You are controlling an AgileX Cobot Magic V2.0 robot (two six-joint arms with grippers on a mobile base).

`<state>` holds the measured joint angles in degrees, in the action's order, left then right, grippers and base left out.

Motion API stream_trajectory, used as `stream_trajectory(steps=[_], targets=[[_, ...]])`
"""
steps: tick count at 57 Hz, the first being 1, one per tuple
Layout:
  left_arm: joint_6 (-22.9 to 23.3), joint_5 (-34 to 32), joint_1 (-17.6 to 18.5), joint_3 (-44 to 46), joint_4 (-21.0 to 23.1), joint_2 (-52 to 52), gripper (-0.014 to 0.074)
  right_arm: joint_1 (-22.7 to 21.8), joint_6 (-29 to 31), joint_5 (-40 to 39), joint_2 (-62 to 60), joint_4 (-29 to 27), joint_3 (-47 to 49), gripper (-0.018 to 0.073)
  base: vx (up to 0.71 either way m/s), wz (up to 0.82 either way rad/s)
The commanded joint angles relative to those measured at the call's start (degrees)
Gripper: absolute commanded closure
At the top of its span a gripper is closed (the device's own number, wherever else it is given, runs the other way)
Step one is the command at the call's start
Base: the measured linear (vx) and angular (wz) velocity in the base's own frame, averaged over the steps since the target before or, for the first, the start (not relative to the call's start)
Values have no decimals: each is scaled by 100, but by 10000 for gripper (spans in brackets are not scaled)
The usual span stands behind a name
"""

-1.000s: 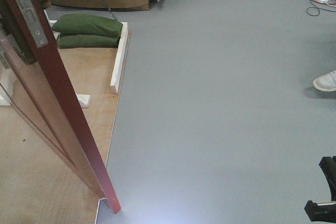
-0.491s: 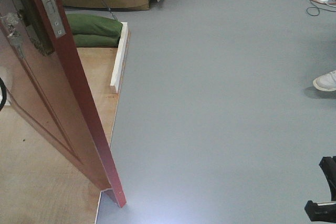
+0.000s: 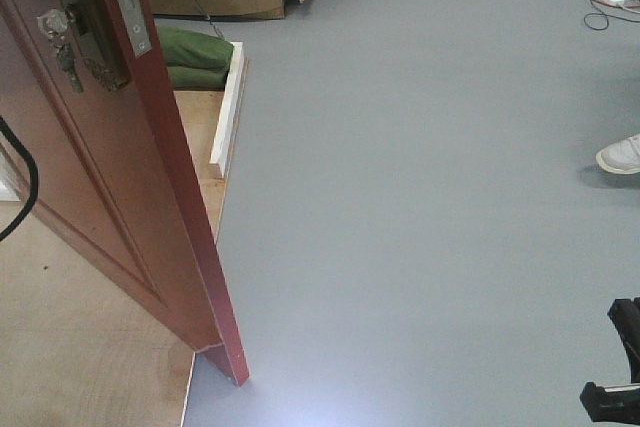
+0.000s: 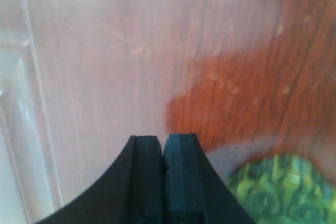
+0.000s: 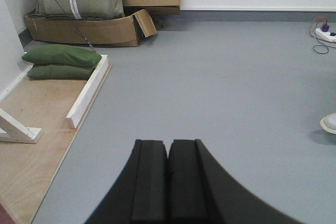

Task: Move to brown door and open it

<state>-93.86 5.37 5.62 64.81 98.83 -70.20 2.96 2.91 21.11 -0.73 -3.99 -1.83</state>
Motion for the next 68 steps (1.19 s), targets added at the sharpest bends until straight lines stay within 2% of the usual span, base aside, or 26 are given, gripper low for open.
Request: stream_trajectory(steps=[1,13,68], targets=[[13,26,60,268,282,102,530,11,37,-447,-32,19,-25,559,0,0],[18,43,60,721,276,82,530,11,37,-447,-32,19,-25,559,0,0],[28,286,60,727,276,85,530,11,37,-447,-32,19,-25,559,0,0]])
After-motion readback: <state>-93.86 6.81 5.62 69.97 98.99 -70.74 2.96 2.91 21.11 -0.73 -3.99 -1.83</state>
